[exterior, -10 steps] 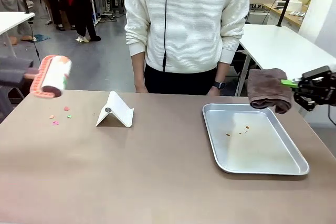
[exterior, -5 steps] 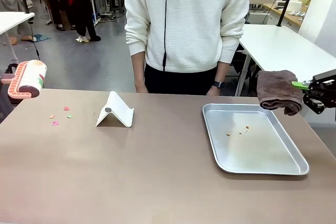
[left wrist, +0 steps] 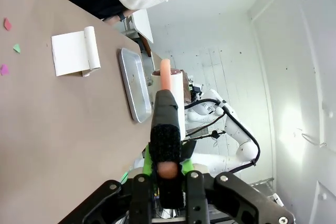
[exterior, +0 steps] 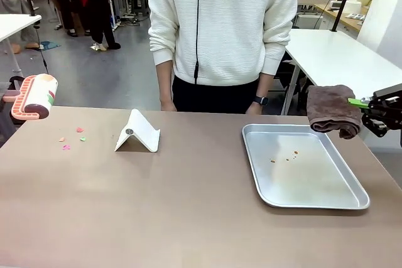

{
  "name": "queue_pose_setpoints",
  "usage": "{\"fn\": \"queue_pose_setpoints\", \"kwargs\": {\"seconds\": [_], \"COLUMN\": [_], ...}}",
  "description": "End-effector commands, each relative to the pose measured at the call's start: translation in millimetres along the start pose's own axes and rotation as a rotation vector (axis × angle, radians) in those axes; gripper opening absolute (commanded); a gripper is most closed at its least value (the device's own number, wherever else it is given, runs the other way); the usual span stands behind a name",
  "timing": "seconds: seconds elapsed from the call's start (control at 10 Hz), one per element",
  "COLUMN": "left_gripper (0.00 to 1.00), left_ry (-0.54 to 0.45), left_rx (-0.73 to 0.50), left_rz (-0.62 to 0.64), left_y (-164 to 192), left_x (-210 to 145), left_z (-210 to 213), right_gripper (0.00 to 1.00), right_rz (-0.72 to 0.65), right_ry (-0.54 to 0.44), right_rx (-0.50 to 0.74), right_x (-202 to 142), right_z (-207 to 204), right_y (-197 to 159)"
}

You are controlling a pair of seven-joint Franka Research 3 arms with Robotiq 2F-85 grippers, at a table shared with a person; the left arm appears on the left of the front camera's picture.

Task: Clean the surface of the table.
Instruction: Hold the Lint Roller with your left hand and the towel with your right hand, then if a person points to the right, clean the right side of the table with your right hand, and if they point to the left, clean the left side with your left hand.

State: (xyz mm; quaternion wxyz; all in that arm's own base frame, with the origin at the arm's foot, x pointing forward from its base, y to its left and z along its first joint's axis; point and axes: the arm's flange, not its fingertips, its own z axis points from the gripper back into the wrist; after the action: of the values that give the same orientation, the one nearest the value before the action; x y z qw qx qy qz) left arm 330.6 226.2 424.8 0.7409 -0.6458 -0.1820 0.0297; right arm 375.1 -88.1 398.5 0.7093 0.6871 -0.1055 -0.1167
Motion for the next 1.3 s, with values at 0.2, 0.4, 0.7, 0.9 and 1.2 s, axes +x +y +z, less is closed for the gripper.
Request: {"fn": "queue_pose_setpoints", "kwargs": {"seconds": [0.2,0.4,0.7,0.9,1.2], "left_gripper": [0.08,0.08,0.08,0.08,0.08], "left_ry": [0.012,0.012,0.012,0.012,0.012], "left_rx": [-0.003,-0.003,-0.003,-0.003,-0.003], "left_rz": [-0.01,-0.01,-0.01,-0.01,-0.01], "left_y": [-4.6,-4.6,-4.6,-4.6,-4.6], "left_x": [-1.9,-1.9,-1.9,-1.9,-1.9], "left_z": [0.0,0.0,0.0,0.0,0.0], "right_gripper": [0.0,0.0,0.0,0.0,0.0], "right_rz": [-0.013,-0.013,-0.013,-0.013,-0.013], "right_ry": [-0.003,-0.003,-0.003,-0.003,-0.003], "right_rx": [0.001,0.001,0.001,0.001,0.001], "right_x": [-0.9,-0.9,-0.9,-0.9,-0.9], "right_z": [0.9,0.9,0.9,0.9,0.9], "right_y": [3.8,3.8,3.8,3.8,3.8]}}
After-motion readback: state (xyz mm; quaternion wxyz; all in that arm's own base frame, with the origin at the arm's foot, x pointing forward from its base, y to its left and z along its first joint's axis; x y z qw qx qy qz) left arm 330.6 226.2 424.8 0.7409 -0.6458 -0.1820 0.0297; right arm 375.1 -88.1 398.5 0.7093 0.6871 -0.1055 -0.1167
